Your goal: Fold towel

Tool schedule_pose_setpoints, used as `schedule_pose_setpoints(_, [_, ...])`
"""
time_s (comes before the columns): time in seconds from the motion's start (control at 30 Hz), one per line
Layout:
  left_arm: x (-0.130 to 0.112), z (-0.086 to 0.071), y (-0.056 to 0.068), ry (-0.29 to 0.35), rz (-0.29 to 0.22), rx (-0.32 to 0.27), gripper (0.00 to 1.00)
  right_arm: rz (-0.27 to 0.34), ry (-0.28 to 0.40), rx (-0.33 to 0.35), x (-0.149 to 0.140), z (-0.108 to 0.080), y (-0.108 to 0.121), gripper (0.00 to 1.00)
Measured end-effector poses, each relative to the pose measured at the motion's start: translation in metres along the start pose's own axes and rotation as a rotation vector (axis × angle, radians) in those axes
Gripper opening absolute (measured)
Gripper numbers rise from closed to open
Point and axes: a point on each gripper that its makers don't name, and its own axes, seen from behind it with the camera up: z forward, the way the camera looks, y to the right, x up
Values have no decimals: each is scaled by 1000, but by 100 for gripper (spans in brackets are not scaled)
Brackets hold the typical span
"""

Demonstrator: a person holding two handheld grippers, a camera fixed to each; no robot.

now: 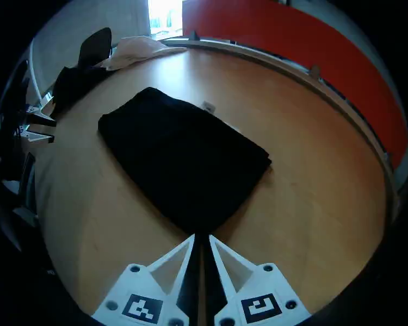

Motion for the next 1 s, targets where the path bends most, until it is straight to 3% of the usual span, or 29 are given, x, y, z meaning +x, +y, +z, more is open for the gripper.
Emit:
schedule_pose_setpoints(0.23, [-1,1,0,-3,2,-2,90,-5,26,-11,12,-4,0,3])
schedule_pose_setpoints(0.47, [-1,1,0,-4,2,-6,90,-25,88,-19,43,-15,1,3])
schedule_pose_setpoints(1.0, [1,1,4,-2,5,-6,90,-159,212,-12,130,-36,-6,3])
